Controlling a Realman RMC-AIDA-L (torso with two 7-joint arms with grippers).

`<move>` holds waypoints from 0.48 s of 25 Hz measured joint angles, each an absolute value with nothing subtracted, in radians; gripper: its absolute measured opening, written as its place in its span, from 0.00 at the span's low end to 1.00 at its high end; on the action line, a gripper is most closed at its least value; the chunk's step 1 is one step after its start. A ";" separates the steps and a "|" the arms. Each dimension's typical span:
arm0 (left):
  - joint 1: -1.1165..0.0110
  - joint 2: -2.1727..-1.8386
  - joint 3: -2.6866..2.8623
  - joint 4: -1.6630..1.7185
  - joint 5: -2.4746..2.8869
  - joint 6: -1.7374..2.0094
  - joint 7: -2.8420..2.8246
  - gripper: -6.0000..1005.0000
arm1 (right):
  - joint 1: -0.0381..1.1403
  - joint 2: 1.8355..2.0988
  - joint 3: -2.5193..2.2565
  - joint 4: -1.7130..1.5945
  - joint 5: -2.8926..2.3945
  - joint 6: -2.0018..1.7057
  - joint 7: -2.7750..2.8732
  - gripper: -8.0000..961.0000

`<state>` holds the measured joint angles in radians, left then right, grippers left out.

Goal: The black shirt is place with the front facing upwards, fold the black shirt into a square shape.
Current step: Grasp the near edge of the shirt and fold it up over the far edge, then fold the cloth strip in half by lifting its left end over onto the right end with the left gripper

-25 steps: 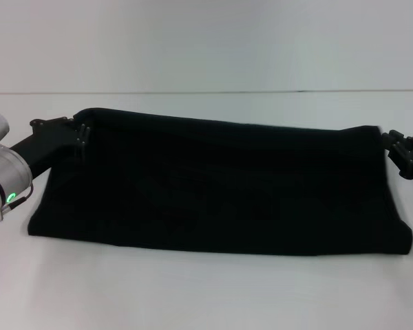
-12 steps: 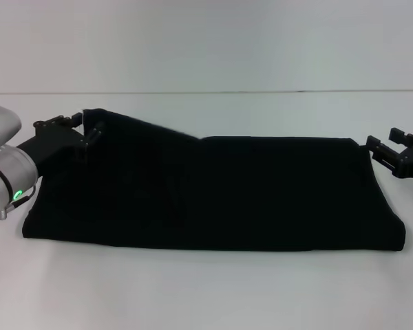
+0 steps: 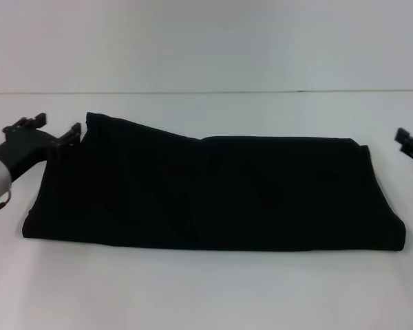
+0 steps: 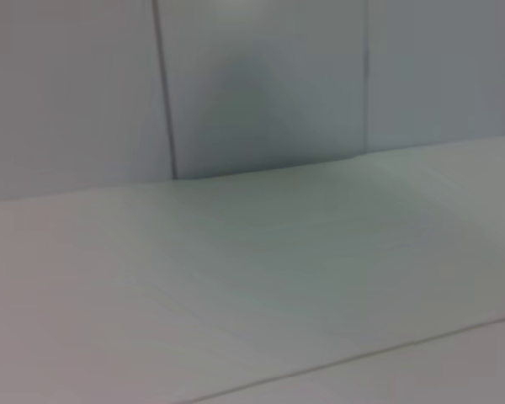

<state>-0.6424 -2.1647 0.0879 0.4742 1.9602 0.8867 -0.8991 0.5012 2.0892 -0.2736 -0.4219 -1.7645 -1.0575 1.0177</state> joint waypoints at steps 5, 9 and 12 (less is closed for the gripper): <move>-0.587 -2.165 0.094 0.540 1.931 1.054 -1.009 0.73 | 0.440 2.088 -0.273 -0.423 -1.628 -1.153 0.982 0.81; -0.542 -2.162 0.130 0.667 1.966 1.253 -1.229 0.73 | 0.384 2.086 -0.273 -0.423 -1.530 -1.291 0.976 0.81; -0.502 -2.162 0.205 0.791 2.019 1.363 -1.449 0.73 | 0.359 2.080 -0.268 -0.421 -1.509 -1.359 0.981 0.80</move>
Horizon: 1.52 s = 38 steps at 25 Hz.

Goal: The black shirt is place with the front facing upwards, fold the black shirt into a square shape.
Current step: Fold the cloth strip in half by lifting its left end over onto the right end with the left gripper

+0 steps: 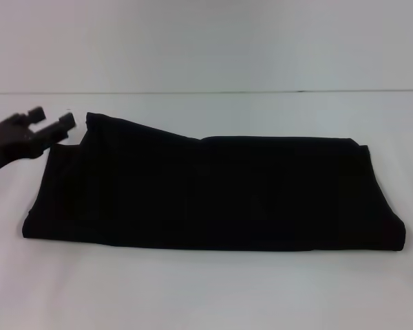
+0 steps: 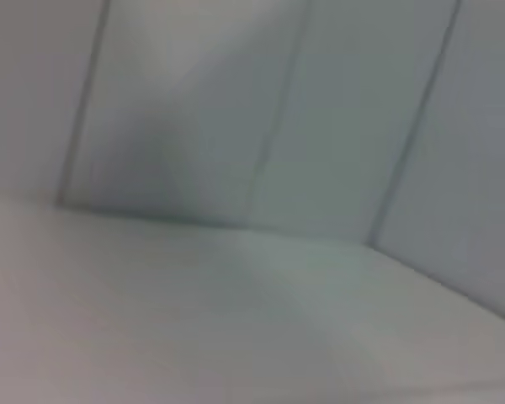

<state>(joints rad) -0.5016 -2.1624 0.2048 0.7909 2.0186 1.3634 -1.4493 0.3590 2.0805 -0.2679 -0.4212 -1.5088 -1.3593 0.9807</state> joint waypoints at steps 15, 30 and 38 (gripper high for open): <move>-0.461 -2.163 0.235 1.148 2.317 1.568 -1.952 0.73 | 0.378 2.086 -0.291 -0.395 -1.546 -1.337 0.914 0.80; -0.608 -2.094 0.237 1.118 2.737 1.579 -2.086 0.73 | 0.367 2.083 -0.389 -0.386 -1.545 -1.343 0.948 0.80; -0.641 -2.079 0.260 1.049 2.775 1.503 -2.091 0.73 | 0.359 2.086 -0.428 -0.374 -1.546 -1.345 0.942 0.80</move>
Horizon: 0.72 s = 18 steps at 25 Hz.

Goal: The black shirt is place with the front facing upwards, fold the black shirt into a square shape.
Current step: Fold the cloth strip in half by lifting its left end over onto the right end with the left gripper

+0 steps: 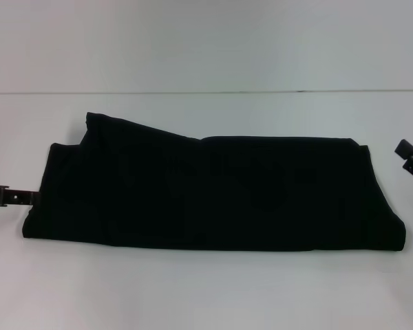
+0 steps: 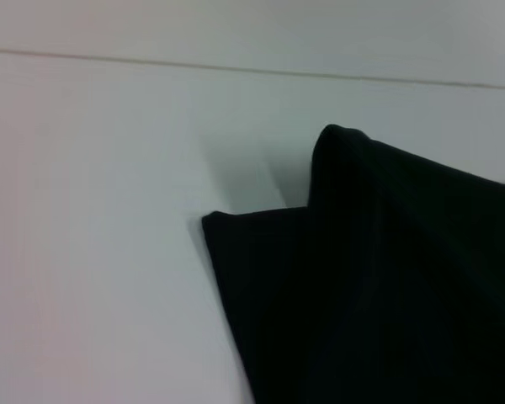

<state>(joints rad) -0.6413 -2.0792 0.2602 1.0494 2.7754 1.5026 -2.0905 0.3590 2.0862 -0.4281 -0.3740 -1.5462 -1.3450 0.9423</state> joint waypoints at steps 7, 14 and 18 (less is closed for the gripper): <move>-0.666 -2.067 0.277 0.976 2.838 1.458 -2.087 0.73 | 0.360 2.086 -0.452 -0.370 -1.546 -1.345 0.949 0.80; -0.669 -2.066 0.294 0.950 2.852 1.437 -2.084 0.73 | 0.368 2.086 -0.464 -0.360 -1.546 -1.342 0.950 0.80; -0.669 -2.068 0.311 0.933 2.853 1.404 -2.088 0.73 | 0.368 2.086 -0.468 -0.360 -1.546 -1.342 0.950 0.80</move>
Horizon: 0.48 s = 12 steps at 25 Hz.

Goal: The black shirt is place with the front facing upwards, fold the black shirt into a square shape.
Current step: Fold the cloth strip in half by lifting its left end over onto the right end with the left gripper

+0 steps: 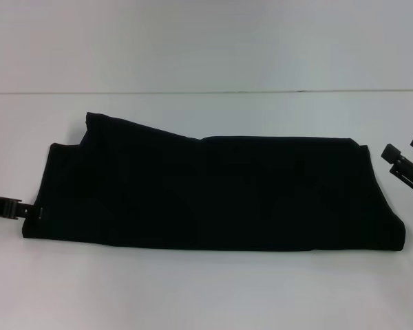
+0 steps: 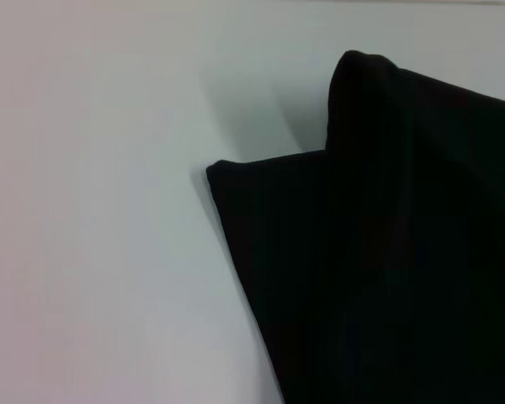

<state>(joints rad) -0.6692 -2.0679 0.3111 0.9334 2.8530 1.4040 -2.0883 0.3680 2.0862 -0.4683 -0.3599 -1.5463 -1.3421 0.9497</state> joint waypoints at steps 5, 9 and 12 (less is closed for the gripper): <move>-0.678 -2.063 0.314 0.917 2.856 1.392 -2.089 0.73 | 0.367 2.086 -0.469 -0.350 -1.546 -1.344 0.947 0.80; -0.681 -2.060 0.316 0.902 2.856 1.390 -2.089 0.73 | 0.367 2.086 -0.469 -0.346 -1.546 -1.345 0.944 0.80; -0.684 -2.057 0.326 0.885 2.856 1.378 -2.089 0.73 | 0.367 2.086 -0.469 -0.346 -1.546 -1.346 0.944 0.80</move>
